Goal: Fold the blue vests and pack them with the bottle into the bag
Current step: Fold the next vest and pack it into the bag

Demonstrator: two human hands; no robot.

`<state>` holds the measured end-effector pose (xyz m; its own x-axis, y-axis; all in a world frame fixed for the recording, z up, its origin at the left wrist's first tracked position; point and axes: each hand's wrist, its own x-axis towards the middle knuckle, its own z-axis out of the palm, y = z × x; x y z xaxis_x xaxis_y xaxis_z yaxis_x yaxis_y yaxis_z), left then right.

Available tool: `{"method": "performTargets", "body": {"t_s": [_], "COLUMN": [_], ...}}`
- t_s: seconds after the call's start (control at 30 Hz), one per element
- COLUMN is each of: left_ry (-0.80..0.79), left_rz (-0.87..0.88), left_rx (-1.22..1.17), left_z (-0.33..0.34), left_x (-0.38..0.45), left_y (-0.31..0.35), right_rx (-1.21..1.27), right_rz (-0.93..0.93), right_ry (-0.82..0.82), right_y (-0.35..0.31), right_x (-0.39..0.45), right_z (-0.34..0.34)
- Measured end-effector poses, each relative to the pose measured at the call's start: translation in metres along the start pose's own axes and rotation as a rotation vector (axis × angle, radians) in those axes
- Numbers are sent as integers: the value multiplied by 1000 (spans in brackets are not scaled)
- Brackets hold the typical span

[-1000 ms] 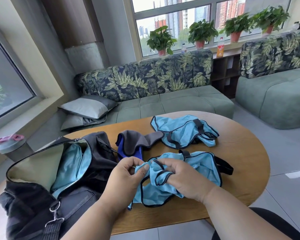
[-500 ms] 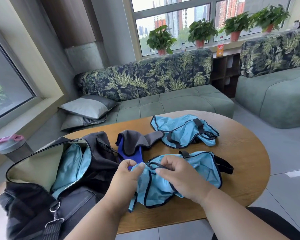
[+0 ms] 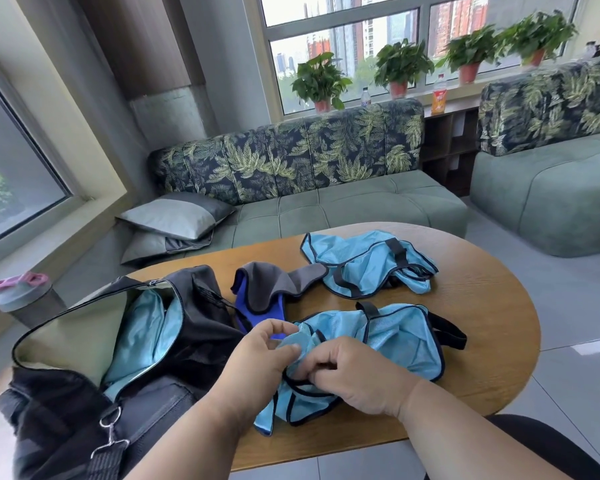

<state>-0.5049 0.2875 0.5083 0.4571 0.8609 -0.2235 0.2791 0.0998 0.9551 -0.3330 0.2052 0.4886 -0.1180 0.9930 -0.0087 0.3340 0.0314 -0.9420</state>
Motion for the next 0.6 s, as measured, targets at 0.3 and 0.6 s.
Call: {"method": "performTargets", "body": {"t_s": [0.3,0.6], "left_ry": [-236,-201], "left_rz": [146,334], "left_rx": [-278,-322], "left_z": [-25,-43], "left_x": [-12,-30], "left_y": [33,64], "right_rx": [195,-52], "right_rz": [21,55], "right_ry": [373,166], "right_y": [5,-11], "right_x": [4,-6], "right_z": [-16,9]}}
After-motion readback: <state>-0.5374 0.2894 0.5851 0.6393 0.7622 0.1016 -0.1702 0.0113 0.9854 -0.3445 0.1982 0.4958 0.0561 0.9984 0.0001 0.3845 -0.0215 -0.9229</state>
